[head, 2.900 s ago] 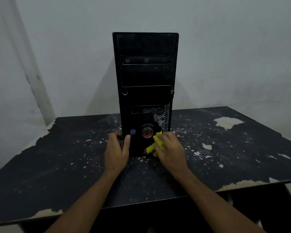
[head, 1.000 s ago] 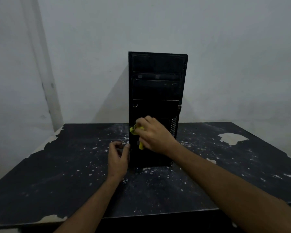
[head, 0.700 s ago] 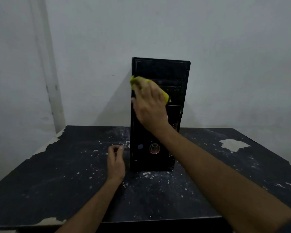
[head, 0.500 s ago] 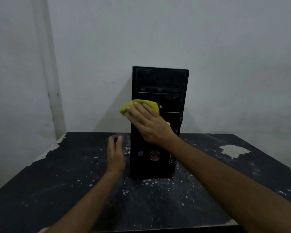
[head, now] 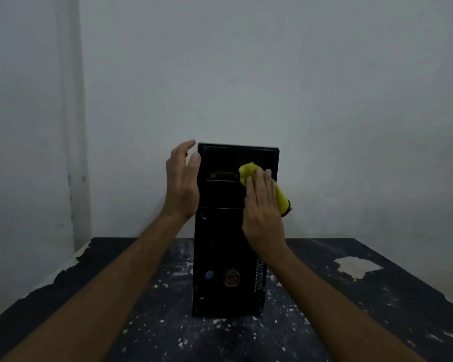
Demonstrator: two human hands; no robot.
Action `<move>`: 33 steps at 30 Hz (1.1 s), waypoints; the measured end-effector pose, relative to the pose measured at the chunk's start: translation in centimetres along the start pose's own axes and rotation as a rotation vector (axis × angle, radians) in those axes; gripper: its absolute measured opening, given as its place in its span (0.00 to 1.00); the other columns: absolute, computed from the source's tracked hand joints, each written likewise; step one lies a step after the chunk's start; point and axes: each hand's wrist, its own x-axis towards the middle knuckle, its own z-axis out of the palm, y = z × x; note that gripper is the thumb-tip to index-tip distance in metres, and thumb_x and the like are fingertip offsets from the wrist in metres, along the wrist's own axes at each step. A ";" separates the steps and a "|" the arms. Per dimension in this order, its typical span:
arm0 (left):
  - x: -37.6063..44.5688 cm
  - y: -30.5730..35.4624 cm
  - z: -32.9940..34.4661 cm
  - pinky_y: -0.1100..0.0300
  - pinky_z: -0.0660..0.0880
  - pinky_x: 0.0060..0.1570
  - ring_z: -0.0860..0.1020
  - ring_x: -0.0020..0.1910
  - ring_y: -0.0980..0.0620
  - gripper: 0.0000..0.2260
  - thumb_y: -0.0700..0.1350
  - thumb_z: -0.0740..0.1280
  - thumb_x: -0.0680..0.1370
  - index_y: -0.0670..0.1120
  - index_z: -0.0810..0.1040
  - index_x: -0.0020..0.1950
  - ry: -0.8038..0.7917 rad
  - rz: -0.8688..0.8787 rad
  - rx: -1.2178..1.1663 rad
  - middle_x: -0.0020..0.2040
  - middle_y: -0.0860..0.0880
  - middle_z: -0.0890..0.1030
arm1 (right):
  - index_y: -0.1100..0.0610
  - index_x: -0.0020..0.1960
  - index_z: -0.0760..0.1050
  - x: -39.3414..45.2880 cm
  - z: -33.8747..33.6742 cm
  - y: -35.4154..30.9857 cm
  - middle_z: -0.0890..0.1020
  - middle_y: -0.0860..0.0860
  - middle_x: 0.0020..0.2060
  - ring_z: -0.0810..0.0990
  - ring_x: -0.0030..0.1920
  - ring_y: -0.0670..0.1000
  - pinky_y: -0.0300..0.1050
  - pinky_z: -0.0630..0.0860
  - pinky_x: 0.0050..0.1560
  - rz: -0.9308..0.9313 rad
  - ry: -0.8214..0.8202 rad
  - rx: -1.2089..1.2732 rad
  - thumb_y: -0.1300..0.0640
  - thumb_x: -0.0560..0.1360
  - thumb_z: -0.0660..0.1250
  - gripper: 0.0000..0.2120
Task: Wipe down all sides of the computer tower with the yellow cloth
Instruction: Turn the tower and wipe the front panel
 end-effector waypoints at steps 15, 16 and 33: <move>2.3 1.0 -1.1 0.58 0.62 0.76 0.67 0.74 0.57 0.26 0.58 0.47 0.84 0.49 0.72 0.75 -0.167 -0.058 -0.022 0.72 0.54 0.74 | 0.65 0.75 0.69 4.1 0.2 1.8 0.66 0.63 0.77 0.62 0.79 0.64 0.64 0.64 0.75 -0.391 -0.112 0.073 0.64 0.81 0.62 0.22; 2.3 1.1 -0.9 0.56 0.62 0.76 0.68 0.74 0.56 0.26 0.58 0.48 0.84 0.50 0.73 0.74 -0.169 -0.027 0.008 0.71 0.54 0.74 | 0.66 0.76 0.68 5.3 -0.2 2.4 0.65 0.64 0.77 0.62 0.79 0.64 0.63 0.64 0.75 -0.259 -0.060 0.072 0.62 0.82 0.61 0.22; 4.4 0.9 -5.9 0.55 0.59 0.75 0.60 0.77 0.59 0.31 0.42 0.67 0.83 0.60 0.60 0.82 -0.584 0.059 0.372 0.79 0.58 0.65 | 0.68 0.79 0.59 -1.2 0.2 -2.0 0.57 0.67 0.79 0.52 0.81 0.65 0.62 0.57 0.79 -0.171 -0.233 0.148 0.67 0.78 0.61 0.30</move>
